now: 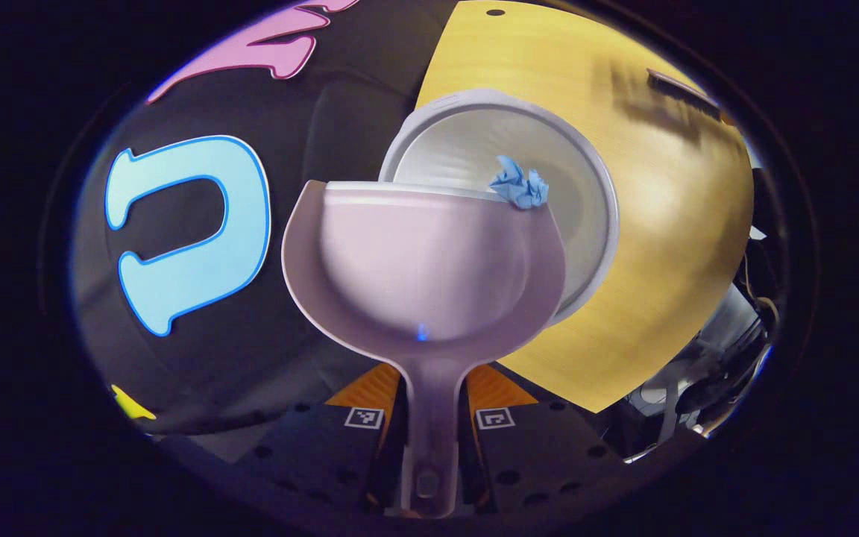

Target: Pick up the small broom and dustpan from the desktop, sweep the trash into the dustpan with the broom, and then empty the trash into the garbage bin.

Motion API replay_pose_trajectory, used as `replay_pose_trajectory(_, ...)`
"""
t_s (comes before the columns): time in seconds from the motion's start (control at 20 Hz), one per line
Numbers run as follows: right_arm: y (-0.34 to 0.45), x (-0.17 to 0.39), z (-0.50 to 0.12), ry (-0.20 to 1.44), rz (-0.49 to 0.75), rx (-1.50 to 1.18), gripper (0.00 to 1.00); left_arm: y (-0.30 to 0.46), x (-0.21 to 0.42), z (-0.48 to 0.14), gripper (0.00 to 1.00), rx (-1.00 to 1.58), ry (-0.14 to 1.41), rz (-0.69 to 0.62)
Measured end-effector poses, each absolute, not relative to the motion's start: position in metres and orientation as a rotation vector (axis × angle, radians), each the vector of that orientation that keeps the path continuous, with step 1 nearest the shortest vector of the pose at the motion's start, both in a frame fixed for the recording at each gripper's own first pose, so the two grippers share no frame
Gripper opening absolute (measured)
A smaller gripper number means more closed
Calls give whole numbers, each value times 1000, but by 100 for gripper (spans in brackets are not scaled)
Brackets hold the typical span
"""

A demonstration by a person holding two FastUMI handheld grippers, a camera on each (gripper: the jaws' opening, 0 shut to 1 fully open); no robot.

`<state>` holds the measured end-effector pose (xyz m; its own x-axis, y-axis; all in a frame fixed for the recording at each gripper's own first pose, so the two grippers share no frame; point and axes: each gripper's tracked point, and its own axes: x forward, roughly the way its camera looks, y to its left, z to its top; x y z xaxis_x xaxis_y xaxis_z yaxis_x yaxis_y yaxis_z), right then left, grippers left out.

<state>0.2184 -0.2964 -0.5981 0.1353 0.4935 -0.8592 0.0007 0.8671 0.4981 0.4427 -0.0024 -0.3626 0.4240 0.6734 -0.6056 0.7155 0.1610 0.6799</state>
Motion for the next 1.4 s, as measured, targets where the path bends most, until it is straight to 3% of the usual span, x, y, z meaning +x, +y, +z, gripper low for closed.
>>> replay_pose_trajectory(0.25, -295, 224, -595, 1385, 354, 455, 29, -12, 433, -369, 29, 1225, 1210, 21)
replay_pose_trajectory(0.4, -302, 233, -594, 1371, 317, 443, 29, -35, 424, -371, 29, 985, 1049, 42)
replay_pose_trajectory(0.7, -339, 264, -597, 1307, 211, 273, 29, -133, 436, -400, 28, 559, 820, -153)
replay_pose_trajectory(0.85, -344, 272, -593, 1292, 177, 263, 29, -186, 435, -437, 28, 410, 825, -277)
replay_pose_trajectory(1.1, -366, 246, -617, 1362, 92, 214, 29, -239, 404, -516, 28, 249, 930, -294)
replay_pose_trajectory(1.4, -355, 235, -669, 1491, 35, 164, 29, -239, 399, -567, 29, 123, 1086, -131)
